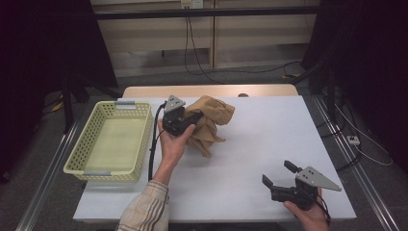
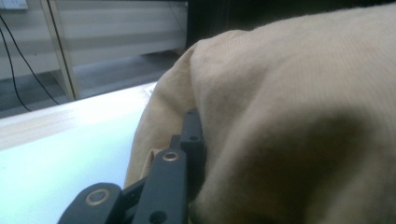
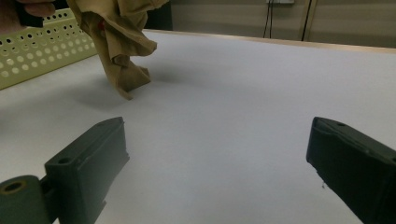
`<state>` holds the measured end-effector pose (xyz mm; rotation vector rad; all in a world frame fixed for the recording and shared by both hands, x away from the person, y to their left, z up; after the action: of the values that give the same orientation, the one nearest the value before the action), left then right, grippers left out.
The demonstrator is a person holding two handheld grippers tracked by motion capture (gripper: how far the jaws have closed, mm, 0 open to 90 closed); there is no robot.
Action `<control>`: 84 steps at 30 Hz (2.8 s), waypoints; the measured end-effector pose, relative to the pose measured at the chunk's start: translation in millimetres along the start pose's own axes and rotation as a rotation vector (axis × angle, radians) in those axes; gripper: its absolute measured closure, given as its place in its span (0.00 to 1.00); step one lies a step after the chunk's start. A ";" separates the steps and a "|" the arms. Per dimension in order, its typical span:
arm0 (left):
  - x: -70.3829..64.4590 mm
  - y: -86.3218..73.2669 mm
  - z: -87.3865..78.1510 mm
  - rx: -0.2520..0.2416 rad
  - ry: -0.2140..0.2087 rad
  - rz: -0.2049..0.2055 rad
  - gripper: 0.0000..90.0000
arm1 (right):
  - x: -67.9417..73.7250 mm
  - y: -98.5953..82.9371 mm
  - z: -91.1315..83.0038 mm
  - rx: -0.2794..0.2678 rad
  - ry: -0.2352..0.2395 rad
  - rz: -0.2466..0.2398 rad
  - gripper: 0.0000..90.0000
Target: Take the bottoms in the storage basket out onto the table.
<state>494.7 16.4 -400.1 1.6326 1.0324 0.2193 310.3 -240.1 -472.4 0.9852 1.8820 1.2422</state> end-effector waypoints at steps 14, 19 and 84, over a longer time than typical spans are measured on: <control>4.3 -10.1 8.1 0.039 0.013 -0.013 0.81 | -0.5 0.2 -0.1 -0.003 -0.001 -0.001 0.05; 5.6 -18.0 13.4 0.066 0.010 -0.024 0.79 | -0.2 -0.1 -0.3 0.000 0.001 0.000 0.05; 21.0 -70.9 81.4 0.287 0.126 0.032 0.81 | 0.4 -1.3 -0.2 0.009 0.012 0.007 0.05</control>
<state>522.3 -27.0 -497.3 1.9142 1.1759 0.2042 309.7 -240.2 -473.6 0.9915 1.8961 1.2470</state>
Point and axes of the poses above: each handheld gripper's, and its own axes: z roughly forward along the jaws, y roughly out of its top, x roughly to its left, the point moved 8 cm from there along z, roughly forward along the jaws, and after that the axes turned 13 degrees about -z, right-handed, at the moved point
